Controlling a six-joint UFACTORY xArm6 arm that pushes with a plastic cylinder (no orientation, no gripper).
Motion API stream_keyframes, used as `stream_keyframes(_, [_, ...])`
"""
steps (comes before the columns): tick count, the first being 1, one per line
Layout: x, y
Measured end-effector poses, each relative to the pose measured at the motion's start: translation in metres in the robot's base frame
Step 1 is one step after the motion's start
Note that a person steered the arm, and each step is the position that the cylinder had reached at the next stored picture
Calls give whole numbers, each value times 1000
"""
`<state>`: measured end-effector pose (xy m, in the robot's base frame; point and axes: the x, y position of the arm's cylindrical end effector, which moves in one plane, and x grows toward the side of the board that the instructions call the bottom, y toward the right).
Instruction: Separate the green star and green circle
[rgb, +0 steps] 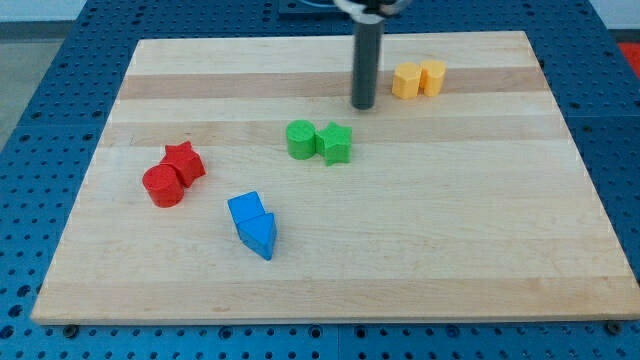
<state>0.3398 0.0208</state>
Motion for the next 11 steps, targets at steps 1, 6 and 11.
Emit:
stream_keyframes(1, [17, -27])
stream_keyframes(6, [72, -122])
stream_keyframes(11, [72, 105])
